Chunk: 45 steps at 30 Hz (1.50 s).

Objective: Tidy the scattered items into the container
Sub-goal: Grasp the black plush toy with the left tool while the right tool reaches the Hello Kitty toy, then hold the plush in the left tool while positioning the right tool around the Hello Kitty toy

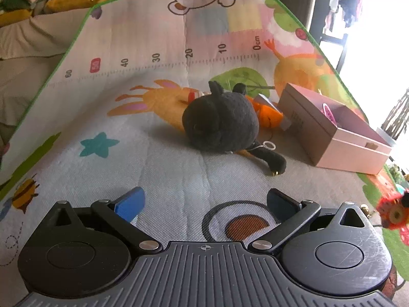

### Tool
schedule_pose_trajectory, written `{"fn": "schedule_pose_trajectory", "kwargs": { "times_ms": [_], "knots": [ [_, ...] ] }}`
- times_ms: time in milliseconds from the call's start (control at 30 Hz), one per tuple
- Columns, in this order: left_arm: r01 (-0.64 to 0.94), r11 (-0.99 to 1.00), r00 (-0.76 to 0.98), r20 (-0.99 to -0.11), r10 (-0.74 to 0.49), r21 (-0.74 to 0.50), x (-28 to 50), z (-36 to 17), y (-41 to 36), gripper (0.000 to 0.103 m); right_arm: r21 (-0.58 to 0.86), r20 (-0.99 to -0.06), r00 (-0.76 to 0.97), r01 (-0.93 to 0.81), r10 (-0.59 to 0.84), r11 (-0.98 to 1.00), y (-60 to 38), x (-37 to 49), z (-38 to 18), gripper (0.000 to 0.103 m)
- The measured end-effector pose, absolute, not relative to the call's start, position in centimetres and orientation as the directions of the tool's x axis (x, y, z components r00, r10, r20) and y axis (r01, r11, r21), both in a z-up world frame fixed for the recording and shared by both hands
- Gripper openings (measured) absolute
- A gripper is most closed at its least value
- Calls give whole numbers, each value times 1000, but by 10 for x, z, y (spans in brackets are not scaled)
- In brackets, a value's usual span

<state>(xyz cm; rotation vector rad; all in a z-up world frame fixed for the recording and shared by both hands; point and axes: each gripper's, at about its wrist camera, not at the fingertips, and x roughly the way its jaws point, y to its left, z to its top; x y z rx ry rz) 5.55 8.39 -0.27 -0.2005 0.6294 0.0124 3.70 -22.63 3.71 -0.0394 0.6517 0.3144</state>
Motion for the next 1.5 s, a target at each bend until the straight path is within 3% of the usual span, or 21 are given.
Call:
{"fn": "schedule_pose_trajectory", "kwargs": {
  "times_ms": [67,233,300,433,667,867,1067,1200,1267,1333,1500],
  "knots": [
    [-79,983,806,-591,-36,-168,56,-3,82,103,41,-582,784,-237,216,971,-240,33,30,26],
    [-92,985,801,-598,-13,-145,56,-2,80,103,19,-562,815,-153,137,988,-257,31,20,62],
    [-94,987,799,-601,-6,-134,56,-3,79,103,28,-566,813,-145,135,989,-259,32,15,66],
    [-95,989,793,-609,9,-109,58,-3,76,103,11,-542,836,-94,85,995,-261,35,1,90],
    [-95,994,779,-626,38,-58,67,0,66,103,122,-579,804,-81,137,989,-275,45,-4,98],
    [-171,965,787,-617,11,-201,106,17,57,103,190,-599,783,-64,167,980,-283,50,-9,100],
    [-259,962,770,-619,154,-83,157,9,35,103,206,-604,778,-61,176,977,-284,53,-11,101],
    [-255,966,768,-615,178,-39,171,0,39,103,214,-606,774,-64,184,975,-285,53,-11,103],
    [-238,971,777,-605,173,-29,169,-1,42,100,214,-607,774,-64,184,975,-285,54,-11,103],
    [-204,979,788,-596,156,-13,164,0,43,89,212,-608,773,-63,182,975,-285,54,-11,103],
    [-93,996,801,-594,74,-1,139,1,39,89,212,-608,773,-63,182,975,-285,55,-11,103]
  ]
}}
